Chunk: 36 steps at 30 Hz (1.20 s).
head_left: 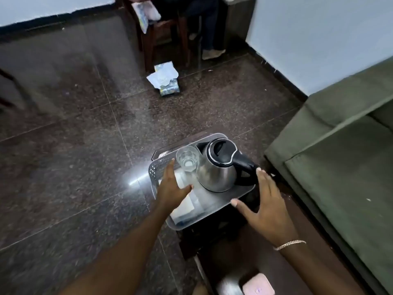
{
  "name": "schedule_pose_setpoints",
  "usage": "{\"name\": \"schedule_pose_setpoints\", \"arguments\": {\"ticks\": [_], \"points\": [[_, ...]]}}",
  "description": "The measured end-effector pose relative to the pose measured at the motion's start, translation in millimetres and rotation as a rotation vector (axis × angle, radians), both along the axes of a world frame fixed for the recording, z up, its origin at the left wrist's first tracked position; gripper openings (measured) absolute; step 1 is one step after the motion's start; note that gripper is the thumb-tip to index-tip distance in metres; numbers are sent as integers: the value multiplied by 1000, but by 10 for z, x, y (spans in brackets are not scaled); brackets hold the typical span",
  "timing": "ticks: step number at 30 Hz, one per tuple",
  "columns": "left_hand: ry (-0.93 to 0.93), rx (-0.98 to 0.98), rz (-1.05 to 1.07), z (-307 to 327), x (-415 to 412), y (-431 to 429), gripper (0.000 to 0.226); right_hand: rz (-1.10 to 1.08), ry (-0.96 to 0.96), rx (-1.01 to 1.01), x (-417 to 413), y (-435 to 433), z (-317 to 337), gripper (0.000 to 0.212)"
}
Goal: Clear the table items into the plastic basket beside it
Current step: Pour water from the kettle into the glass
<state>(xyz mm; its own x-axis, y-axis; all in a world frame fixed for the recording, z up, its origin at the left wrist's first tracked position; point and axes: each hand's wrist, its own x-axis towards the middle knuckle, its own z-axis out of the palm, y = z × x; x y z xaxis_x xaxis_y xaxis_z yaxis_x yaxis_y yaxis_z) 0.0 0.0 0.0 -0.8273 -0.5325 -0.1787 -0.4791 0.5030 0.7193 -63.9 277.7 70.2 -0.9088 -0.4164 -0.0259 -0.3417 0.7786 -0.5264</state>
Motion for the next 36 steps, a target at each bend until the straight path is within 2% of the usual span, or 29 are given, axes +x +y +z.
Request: {"name": "schedule_pose_setpoints", "arguments": {"ticks": [4, 7, 8, 10, 12, 16, 21, 25, 30, 36], "points": [[92, 51, 16, -235, -356, -95, 106, -42, 10, -285, -335, -149, -177, 91], [163, 48, 76, -387, -552, -149, 103, -103, -6, -359, -534, -266, -239, 50], [170, 27, 75, -391, -599, -168, 102, -126, -32, -386, -607, -300, -228, 46], [177, 6, 67, -448, -666, -202, 99, -158, -128, -460, -766, -357, -213, 71], [168, -20, 48, -493, -696, -206, 98, -189, -221, -445, -912, -420, -240, 92], [168, -16, 60, -520, -721, -224, 89, -239, -314, -396, -1019, -457, -262, 111], [196, -9, 64, -471, -648, -240, 79, -335, -252, -511, -926, -497, -351, 113], [236, 41, 59, -293, -481, -248, 77, -324, -263, -654, -838, -476, -313, 102], [276, 41, -10, 130, -255, -227, 77, -302, -276, -816, -751, -267, 94, 98], [323, 84, -172, 664, -135, 292, 83, -316, -218, -1001, -608, 579, 811, 95]]}}
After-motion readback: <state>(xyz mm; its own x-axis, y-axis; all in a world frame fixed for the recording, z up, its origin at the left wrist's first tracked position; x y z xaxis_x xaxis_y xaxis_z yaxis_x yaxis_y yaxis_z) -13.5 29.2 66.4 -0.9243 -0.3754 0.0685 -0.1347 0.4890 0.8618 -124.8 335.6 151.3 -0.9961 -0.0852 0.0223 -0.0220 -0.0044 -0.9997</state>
